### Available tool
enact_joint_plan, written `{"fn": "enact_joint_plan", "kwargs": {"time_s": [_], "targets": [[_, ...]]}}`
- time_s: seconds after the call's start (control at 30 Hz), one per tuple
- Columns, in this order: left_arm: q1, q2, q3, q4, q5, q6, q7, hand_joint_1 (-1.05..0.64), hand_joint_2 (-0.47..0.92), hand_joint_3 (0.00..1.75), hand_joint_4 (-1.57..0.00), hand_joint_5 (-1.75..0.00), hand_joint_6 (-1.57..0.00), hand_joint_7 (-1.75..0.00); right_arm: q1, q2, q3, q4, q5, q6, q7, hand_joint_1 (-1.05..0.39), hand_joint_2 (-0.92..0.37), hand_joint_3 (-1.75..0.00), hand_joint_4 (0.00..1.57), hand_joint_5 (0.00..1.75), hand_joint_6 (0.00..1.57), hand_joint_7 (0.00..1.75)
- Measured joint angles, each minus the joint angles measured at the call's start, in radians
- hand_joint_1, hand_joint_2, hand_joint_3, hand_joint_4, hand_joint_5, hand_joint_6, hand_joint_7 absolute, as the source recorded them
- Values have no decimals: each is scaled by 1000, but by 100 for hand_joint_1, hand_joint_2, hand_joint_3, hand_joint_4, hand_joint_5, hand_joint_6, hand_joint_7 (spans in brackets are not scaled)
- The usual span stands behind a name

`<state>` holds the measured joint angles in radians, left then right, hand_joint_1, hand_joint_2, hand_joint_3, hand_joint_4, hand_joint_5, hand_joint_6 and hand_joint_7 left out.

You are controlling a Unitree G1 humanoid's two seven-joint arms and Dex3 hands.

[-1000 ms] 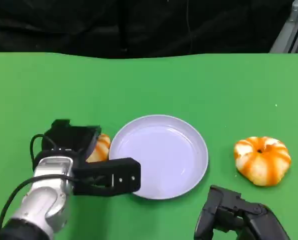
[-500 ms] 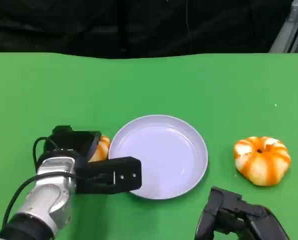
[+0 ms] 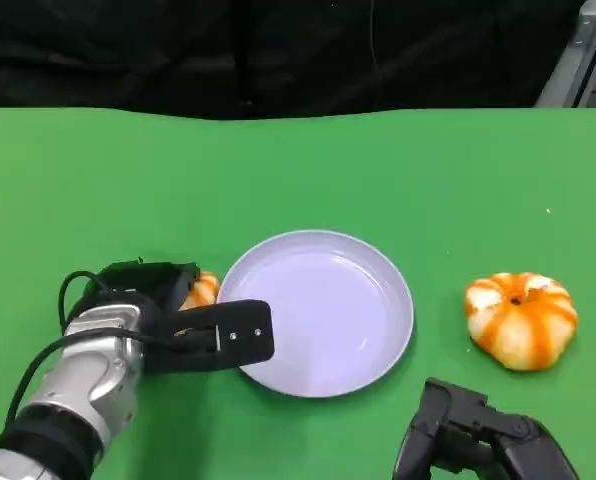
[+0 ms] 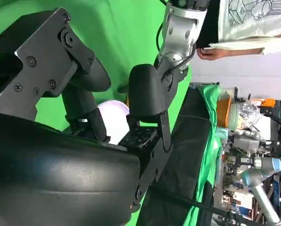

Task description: Grasp the bread from the table and place it into the plate.

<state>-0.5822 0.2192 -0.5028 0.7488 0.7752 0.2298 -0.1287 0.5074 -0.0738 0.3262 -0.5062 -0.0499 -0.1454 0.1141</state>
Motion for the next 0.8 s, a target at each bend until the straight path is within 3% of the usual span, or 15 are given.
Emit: {"fn": "enact_joint_plan", "kwargs": {"time_s": [0.03, 0.07, 0.1, 0.17, 0.23, 0.37, 0.43, 0.67, 0.8], "targets": [[-1, 0, 0, 1, -2, 0, 0, -37, 91, 5, -58, -72, -68, -22, 0, 0, 0, 0, 0, 0, 0, 13, -32, -143, 68, 175, 67, 160], [1, 0, 3, 11, -11, -20, 34, -27, 88, 21, -70, -122, -68, -91, 0, 0, 0, 0, 0, 0, 0, 14, -33, -143, 67, 175, 67, 159], [13, 6, 13, 13, -15, -54, 105, -21, 82, 36, -79, -153, -63, -140, 0, 0, 0, 0, 0, 0, 0, 16, -34, -142, 67, 175, 66, 159], [56, 31, 41, 6, -17, -138, 286, -19, 75, 52, -85, -169, -61, -166, 1, 0, -2, -1, 0, 0, 0, 16, -34, -142, 68, 175, 66, 159], [103, 62, 69, -8, -22, -223, 440, -16, 66, 64, -88, -173, -63, -173, -1, 1, -7, -1, 1, -1, -1, 15, -34, -141, 69, 175, 66, 159], [141, 106, 92, -14, -25, -289, 575, -13, 57, 72, -90, -175, -68, -175, -22, 2, -21, 3, 0, -4, -9, 13, -33, -143, 69, 175, 66, 160], [148, 117, 98, -21, -25, -323, 622, -13, 45, 94, -93, -175, -71, -175, -31, 2, -22, 9, 1, -3, -8, 13, -33, -144, 69, 175, 66, 160], [175, 119, 123, -101, -30, -373, 668, -13, 47, 109, -94, -175, -73, -175, -35, 4, -21, 18, 4, -2, -7, 11, -34, -143, 68, 175, 65, 159], [196, 119, 150, -177, -31, -357, 666, -15, 41, 122, -96, -175, -75, -175, -38, 4, -21, 18, 7, -2, -4, 9, -34, -143, 67, 175, 65, 159]]}}
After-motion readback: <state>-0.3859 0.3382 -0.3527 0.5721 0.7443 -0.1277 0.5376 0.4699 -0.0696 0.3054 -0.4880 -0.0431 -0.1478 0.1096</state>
